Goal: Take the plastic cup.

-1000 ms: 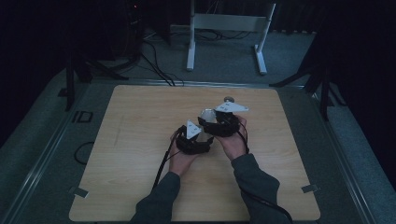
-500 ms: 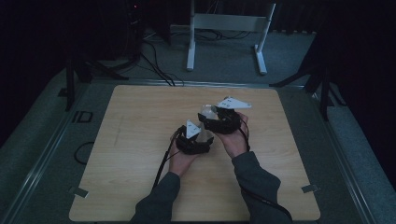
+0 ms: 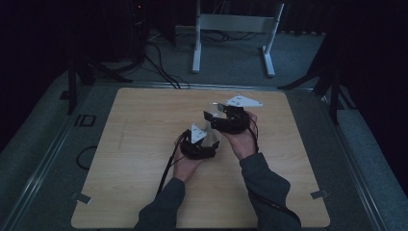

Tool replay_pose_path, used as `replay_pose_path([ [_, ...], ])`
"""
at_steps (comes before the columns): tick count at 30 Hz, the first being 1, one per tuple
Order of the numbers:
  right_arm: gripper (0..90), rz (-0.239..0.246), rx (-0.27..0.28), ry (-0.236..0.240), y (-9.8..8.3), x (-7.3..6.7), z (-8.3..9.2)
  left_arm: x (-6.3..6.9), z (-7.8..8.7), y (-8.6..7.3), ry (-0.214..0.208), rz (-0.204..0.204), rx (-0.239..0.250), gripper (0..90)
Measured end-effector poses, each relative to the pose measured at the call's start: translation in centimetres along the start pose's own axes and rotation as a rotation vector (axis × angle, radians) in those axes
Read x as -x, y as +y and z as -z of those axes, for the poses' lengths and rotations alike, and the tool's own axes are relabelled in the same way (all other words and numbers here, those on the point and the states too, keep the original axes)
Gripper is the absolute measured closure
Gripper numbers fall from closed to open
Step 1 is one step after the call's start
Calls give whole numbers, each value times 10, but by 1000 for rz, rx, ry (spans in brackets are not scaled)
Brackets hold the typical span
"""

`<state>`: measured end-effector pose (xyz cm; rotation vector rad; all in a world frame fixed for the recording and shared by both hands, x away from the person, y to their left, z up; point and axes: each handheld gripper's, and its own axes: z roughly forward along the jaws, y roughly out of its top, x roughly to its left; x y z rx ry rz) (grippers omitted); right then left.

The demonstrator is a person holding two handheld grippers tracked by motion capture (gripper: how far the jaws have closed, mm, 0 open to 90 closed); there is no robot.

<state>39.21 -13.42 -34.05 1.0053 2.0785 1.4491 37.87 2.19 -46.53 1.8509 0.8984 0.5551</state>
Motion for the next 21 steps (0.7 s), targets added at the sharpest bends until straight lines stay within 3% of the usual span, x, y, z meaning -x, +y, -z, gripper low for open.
replay_pose_path([
  [21,372,19,47,5,22,-5,16,-1,9,3,7,6,22,197],
])
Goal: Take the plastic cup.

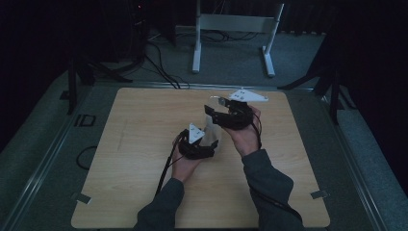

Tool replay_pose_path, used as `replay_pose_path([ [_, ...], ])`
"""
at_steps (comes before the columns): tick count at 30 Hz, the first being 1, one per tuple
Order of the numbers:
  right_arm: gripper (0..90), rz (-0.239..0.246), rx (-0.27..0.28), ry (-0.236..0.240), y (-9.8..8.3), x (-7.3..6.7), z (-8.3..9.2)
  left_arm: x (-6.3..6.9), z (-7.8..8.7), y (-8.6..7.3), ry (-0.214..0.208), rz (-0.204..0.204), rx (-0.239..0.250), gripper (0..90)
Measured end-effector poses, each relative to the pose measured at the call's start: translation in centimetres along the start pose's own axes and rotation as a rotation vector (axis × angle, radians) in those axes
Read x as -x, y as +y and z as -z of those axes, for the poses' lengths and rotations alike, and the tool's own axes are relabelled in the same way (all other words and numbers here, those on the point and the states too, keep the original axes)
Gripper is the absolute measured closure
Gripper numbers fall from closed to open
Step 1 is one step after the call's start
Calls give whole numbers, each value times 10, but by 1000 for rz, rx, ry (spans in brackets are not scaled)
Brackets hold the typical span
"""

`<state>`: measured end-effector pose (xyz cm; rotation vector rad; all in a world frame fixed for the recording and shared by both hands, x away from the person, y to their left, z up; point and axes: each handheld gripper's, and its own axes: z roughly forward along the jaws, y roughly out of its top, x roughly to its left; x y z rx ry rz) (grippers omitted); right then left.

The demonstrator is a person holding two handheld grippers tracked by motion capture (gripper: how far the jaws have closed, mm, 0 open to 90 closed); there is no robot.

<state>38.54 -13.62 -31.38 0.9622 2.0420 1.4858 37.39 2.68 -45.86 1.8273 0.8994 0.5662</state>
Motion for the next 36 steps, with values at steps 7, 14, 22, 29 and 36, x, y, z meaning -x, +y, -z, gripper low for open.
replay_pose_path([
  [7,372,-1,12,-3,3,1,6,0,3,0,-2,-1,5,195],
  [14,372,-8,19,-15,4,6,14,0,6,-1,-1,-1,5,195],
  [22,371,-22,11,-32,1,13,26,2,13,-2,-16,5,16,196],
  [29,371,-31,9,-53,-1,20,36,1,15,-6,-19,15,11,196],
  [36,378,-51,10,-101,-11,33,51,3,22,-11,-38,36,19,195],
])
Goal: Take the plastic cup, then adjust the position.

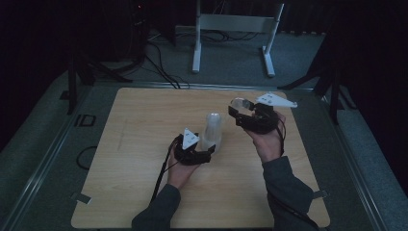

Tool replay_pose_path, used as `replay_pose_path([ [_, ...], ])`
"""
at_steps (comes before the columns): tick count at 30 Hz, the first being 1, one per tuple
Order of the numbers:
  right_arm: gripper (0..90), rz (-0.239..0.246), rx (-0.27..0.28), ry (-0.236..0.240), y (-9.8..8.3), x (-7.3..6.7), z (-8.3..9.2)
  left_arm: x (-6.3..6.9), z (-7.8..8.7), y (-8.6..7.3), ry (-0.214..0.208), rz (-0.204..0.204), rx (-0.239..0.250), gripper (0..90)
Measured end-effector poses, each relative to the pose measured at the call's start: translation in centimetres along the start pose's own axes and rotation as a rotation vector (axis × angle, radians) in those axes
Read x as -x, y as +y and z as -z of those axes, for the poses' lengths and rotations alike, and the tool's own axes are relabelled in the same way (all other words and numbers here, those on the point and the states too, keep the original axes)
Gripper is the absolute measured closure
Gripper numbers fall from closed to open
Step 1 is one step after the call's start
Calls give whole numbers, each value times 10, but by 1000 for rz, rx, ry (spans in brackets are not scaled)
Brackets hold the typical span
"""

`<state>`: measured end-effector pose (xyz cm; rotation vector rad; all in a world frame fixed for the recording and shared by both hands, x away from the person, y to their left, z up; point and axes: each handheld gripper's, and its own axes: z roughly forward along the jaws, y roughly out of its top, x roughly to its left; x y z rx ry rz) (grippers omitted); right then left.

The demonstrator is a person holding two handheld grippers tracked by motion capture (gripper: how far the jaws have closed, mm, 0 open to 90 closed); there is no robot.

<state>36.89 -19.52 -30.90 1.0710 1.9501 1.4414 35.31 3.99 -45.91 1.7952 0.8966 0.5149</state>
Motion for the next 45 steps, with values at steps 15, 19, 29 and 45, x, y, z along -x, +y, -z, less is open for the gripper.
replay_pose_path([
  [15,377,-20,-15,-41,-19,17,16,0,7,-8,-15,12,1,195],
  [19,377,-28,-25,-49,-25,20,18,3,10,-9,-23,8,11,196],
  [29,377,-75,-58,-72,-52,33,21,3,12,-9,-41,13,7,209],
  [45,378,-111,-94,-88,-79,42,21,7,15,-11,-43,-12,6,243],
])
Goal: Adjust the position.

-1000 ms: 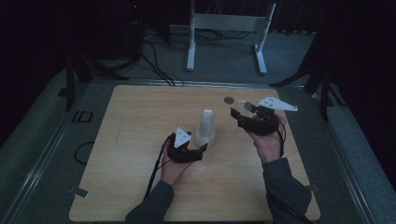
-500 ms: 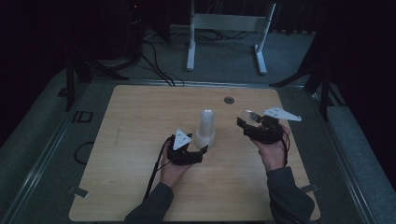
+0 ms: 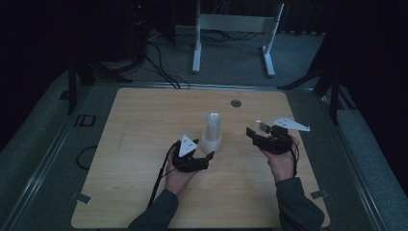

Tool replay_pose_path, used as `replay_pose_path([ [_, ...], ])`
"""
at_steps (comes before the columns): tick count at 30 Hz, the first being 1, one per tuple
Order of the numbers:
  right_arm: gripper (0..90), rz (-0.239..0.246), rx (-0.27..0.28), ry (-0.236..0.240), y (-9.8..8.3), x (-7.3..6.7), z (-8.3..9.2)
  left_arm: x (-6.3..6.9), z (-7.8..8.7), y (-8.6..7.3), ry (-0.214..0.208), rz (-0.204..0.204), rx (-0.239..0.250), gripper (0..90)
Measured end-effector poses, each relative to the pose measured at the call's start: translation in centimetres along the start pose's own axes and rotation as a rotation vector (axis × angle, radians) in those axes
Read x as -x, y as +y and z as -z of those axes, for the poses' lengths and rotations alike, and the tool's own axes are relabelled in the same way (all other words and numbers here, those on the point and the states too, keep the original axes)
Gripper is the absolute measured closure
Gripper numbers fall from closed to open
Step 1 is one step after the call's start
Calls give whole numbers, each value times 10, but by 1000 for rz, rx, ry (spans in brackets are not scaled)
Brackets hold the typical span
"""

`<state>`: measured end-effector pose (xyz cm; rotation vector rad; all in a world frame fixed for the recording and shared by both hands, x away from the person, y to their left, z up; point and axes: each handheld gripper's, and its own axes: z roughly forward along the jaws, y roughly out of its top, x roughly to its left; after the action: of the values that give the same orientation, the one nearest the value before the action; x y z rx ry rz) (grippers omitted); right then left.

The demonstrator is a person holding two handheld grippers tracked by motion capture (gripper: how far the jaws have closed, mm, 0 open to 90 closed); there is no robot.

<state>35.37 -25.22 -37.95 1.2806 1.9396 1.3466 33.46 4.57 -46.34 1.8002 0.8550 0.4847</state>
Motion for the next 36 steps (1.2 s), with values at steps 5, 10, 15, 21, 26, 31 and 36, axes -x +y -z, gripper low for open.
replay_pose_path([
  [5,378,-7,-12,1,-7,0,-2,0,1,-1,-4,-7,-2,264],
  [10,377,-6,-24,3,-13,-1,-3,-1,3,-2,-18,-13,-6,289],
  [15,377,-11,-35,9,-20,-2,-6,0,4,-3,-24,-21,-8,306],
  [21,377,-17,-43,14,-26,-4,-7,1,4,-3,-39,-17,-7,320],
  [26,377,-22,-45,20,-30,-6,-7,3,4,-3,-48,-21,-7,323],
  [31,377,-43,-36,24,-34,-5,-8,5,4,-3,-63,-20,-11,322],
  [36,377,-59,-34,25,-38,-6,-9,8,3,-3,-78,-28,-18,323],
])
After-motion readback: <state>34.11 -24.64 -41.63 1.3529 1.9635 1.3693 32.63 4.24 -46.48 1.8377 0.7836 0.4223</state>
